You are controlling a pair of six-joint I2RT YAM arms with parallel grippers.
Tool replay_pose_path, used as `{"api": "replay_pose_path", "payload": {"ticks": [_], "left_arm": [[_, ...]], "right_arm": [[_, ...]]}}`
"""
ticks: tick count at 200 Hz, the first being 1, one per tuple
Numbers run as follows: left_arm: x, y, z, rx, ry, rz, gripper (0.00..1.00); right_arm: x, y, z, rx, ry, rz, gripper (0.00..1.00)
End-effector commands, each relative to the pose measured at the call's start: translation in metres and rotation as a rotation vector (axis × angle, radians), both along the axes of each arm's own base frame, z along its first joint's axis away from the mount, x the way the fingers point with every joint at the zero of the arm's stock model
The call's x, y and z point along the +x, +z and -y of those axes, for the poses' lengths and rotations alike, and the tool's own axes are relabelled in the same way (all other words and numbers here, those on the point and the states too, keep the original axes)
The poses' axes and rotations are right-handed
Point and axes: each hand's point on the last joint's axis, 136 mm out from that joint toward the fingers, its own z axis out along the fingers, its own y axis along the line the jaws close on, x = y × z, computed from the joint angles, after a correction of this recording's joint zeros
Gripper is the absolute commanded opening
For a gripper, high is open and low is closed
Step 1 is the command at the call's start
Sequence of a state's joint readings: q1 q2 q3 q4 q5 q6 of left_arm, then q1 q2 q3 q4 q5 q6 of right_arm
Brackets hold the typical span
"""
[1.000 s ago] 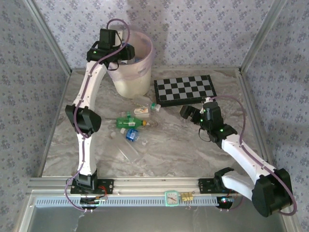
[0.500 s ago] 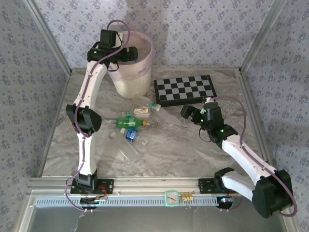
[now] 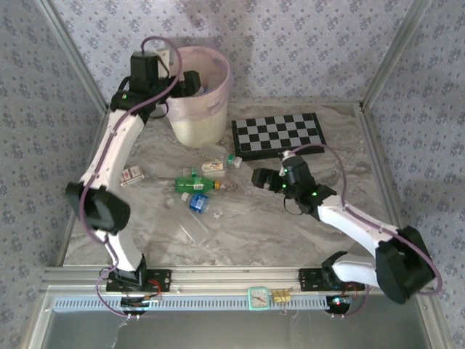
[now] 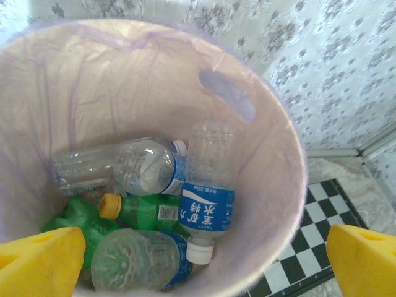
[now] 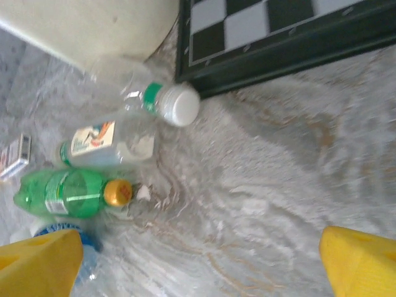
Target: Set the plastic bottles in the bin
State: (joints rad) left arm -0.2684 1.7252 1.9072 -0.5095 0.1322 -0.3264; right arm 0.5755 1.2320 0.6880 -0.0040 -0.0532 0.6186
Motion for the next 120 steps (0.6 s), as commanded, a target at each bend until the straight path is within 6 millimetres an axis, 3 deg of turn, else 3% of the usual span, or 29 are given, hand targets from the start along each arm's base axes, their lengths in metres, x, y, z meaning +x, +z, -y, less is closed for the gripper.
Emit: {"api": "replay_pose_path", "payload": {"ticks": [1,27,47,81,111,120], "left_arm": [[-0.015,0.015,-0.009,-0.068,0.048,0.120,1.00],[-0.049,-0.012,-0.023,-0.092,0.083,0.114,1.00],[-0.074,-0.044,-0.036,-0.100,0.127,0.071,1.00],[-0.115,-0.101,-0.057,-0.131,0.210,-0.017,1.00],[-0.140,-0.153,-0.074,-0.131,0.284,-0.127,1.00],[-0.145,-0.167,-0.079,-0.133,0.312,-0.163,1.00]], "right_arm": [[-0.007,0.012,-0.049,-0.015,0.186,0.040,1.00],[-0.031,0.000,-0.098,-0.017,0.400,-0.010,1.00],[-0.052,-0.009,-0.128,-0.035,0.583,-0.071,1.00],[-0.068,-0.030,-0.147,-0.184,0.776,-0.089,1.00],[-0.076,-0.048,-0.153,-0.293,0.887,-0.108,0.99],[-0.071,-0.041,-0.161,-0.312,0.906,-0.081,0.98]]}}
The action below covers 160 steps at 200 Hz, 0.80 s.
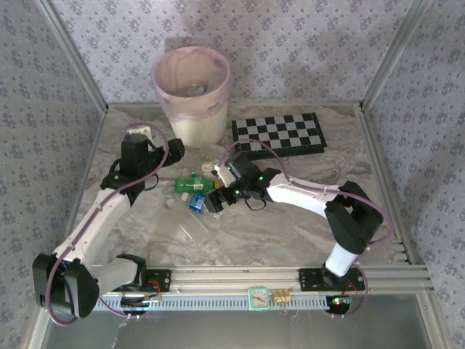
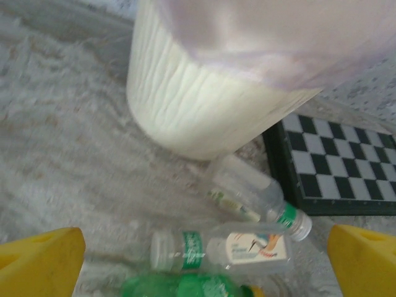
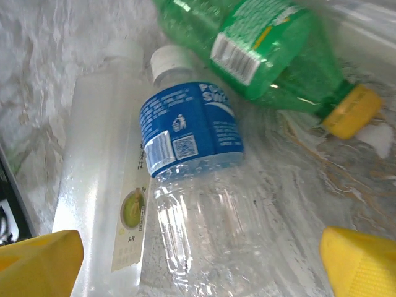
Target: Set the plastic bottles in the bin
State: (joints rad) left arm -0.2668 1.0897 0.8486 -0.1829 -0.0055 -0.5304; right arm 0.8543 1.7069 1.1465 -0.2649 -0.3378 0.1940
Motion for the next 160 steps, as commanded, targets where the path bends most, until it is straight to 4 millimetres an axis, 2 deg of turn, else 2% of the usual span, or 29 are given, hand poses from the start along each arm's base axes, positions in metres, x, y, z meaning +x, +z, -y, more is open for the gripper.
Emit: {"api": "replay_pose_path", "payload": {"ticks": [1,18,39,81,160], "left_arm": [[-0.007,-0.016,-0.017,-0.042,0.100,-0.029,1.00],[-0.013,-0.034,-0.024,-0.075,0.144,-0.066,1.00],[-0.014,-0.044,-0.028,-0.136,0.185,-0.068,1.00],[-0.011,-0.041,-0.030,-0.174,0.199,-0.046,1.00],[-0.022,-0.056,-0.031,-0.200,0.211,-0.074,1.00]], "right_arm": [[-0.011,-0.009,-0.002,-0.099,0.143,0.019,0.98],[-0.014,-0.017,-0.007,-0.147,0.186,0.027,0.98],[-0.018,-0.026,-0.014,-0.208,0.238,0.050,0.98],[-0.014,-0.048,-0.015,-0.359,0.301,0.122,0.94],[-0.013,-0.072,-0.012,-0.484,0.354,0.170,0.72]]}}
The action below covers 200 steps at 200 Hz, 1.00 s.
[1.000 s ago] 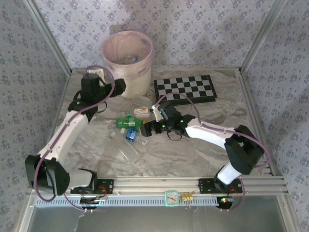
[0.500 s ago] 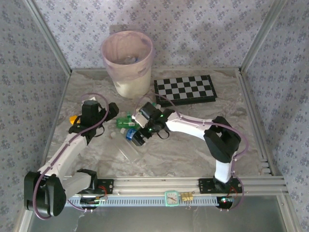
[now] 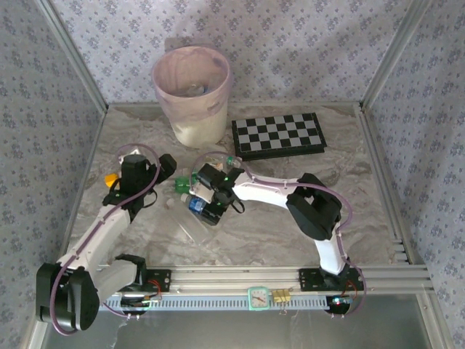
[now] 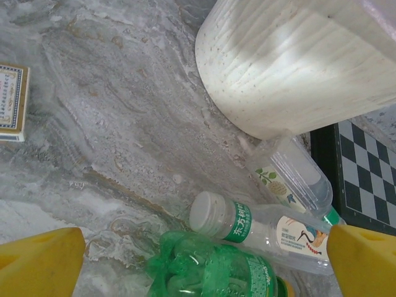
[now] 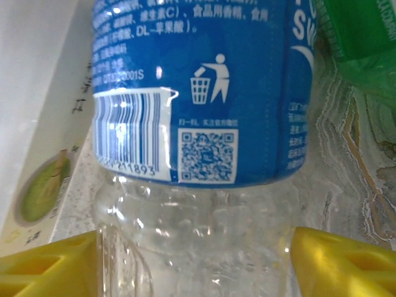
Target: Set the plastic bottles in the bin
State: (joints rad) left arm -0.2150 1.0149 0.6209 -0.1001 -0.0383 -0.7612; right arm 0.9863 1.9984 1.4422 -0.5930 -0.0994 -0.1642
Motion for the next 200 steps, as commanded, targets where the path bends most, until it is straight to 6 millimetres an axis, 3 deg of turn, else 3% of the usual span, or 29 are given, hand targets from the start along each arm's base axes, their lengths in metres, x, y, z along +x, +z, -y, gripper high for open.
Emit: {"api": "replay_pose_path", "payload": {"ticks": [1,42,73,113,142,174,200], "left_arm": [[0.000,0.007,-0.001,-0.036,0.016,0.033,1.00],[0.000,0.006,0.001,-0.058,0.018,0.030,1.00],[0.002,0.012,0.002,-0.076,0.016,0.042,1.00],[0.005,0.029,0.018,-0.171,-0.035,0.080,1.00],[0.008,0.056,0.032,-0.261,-0.090,0.143,1.00],[0.008,0.086,0.042,-0.317,-0.127,0.207,1.00],[0.005,0.099,0.052,-0.325,-0.160,0.241,1.00]], "right_arm": [[-0.001,-0.007,0.003,-0.063,0.029,0.023,0.72],[-0.003,-0.010,0.003,-0.065,0.024,0.022,0.61],[-0.003,0.005,0.001,-0.019,0.013,0.034,0.52],[0.003,0.049,-0.004,0.123,-0.030,0.048,0.47],[0.012,0.077,-0.003,0.238,-0.100,0.025,0.47],[0.030,0.110,-0.004,0.402,-0.185,-0.001,0.47],[0.052,0.127,-0.005,0.491,-0.256,0.003,0.46]]}}
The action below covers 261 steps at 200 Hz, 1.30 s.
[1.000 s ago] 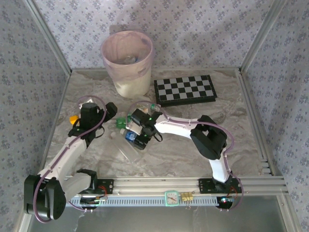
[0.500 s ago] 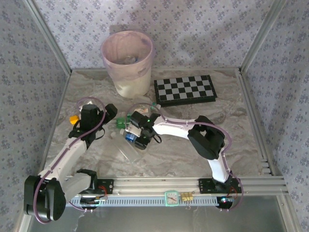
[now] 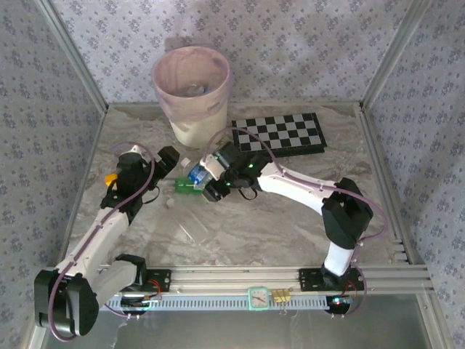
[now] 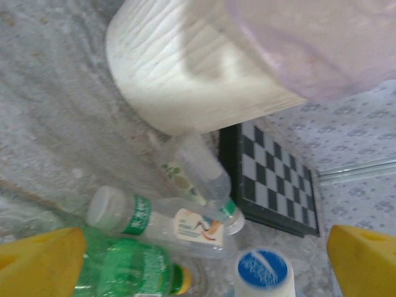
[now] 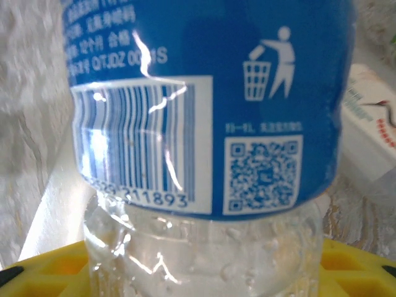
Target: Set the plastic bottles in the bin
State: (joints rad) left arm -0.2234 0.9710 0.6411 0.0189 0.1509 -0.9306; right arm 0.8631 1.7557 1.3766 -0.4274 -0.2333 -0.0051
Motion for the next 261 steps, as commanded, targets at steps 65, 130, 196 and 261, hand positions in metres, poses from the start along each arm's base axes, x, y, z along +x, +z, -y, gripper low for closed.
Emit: {"api": "replay_pose_path", "payload": {"ticks": [65,130,196,261], "left_arm": [[-0.007,0.049,0.047,-0.048,-0.161,0.151,0.99],[-0.005,0.037,0.063,-0.059,-0.210,0.121,0.96],[-0.004,0.028,0.079,-0.084,-0.245,0.092,0.92],[-0.003,0.027,0.086,-0.091,-0.255,0.088,0.66]], "right_arm": [[0.027,0.052,-0.025,0.262,-0.063,-0.025,0.46],[0.019,0.055,-0.035,0.319,-0.042,-0.049,0.44],[0.015,0.055,-0.040,0.330,-0.028,-0.051,0.43],[0.011,0.056,-0.037,0.334,-0.027,-0.040,0.43]]}}
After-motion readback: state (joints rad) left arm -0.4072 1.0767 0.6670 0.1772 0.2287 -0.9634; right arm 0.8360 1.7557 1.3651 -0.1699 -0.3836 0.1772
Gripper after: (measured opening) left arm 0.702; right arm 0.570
